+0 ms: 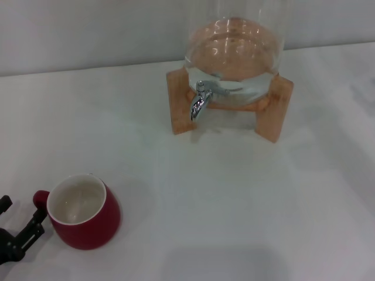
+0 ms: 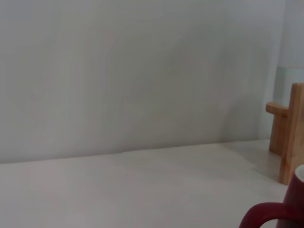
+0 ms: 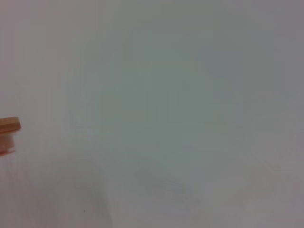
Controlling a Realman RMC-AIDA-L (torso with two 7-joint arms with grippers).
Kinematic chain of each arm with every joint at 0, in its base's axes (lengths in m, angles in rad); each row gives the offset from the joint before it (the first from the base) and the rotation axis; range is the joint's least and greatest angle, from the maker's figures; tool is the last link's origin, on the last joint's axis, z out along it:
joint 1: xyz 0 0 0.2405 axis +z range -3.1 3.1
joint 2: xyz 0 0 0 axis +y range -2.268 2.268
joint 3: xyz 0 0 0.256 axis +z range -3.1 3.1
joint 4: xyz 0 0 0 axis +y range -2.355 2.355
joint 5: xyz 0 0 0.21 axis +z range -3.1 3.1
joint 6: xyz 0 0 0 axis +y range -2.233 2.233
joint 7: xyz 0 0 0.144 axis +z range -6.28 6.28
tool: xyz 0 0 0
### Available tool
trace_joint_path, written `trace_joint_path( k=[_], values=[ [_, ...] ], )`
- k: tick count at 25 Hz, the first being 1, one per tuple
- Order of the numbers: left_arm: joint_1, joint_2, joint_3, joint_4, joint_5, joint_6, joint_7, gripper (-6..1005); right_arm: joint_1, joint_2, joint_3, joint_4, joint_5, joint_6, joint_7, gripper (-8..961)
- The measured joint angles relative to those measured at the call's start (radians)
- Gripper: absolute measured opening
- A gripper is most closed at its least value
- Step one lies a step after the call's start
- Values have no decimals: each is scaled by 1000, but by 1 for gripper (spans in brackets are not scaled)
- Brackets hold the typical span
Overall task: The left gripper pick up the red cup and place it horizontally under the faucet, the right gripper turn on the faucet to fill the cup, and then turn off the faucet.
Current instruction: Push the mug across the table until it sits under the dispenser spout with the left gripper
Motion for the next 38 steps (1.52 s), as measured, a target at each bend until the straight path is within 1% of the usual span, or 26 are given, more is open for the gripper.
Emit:
trace_joint_path(
  k=[8, 24, 29, 32, 37, 38],
  values=[
    [-15, 0, 0, 0, 5, -5, -6, 734, -1, 0, 0, 0, 0, 2, 0, 631],
    [-20, 1, -2, 1, -4, -8, -10, 724, -4, 0, 12, -2, 1, 27, 0, 631],
    [-19, 2, -1, 9, -2, -10, -45, 721, -4, 0, 12, -3, 1, 27, 0, 631],
    [-19, 3, -1, 10, 1, -11, -61, 537, -4, 0, 12, -3, 1, 27, 0, 631],
    [-19, 3, -1, 11, 2, -12, -73, 451, -6, 0, 12, -3, 2, 27, 0, 631],
    [-19, 3, -2, 11, 2, -13, -74, 450, -6, 0, 12, -3, 2, 27, 0, 631]
  ],
)
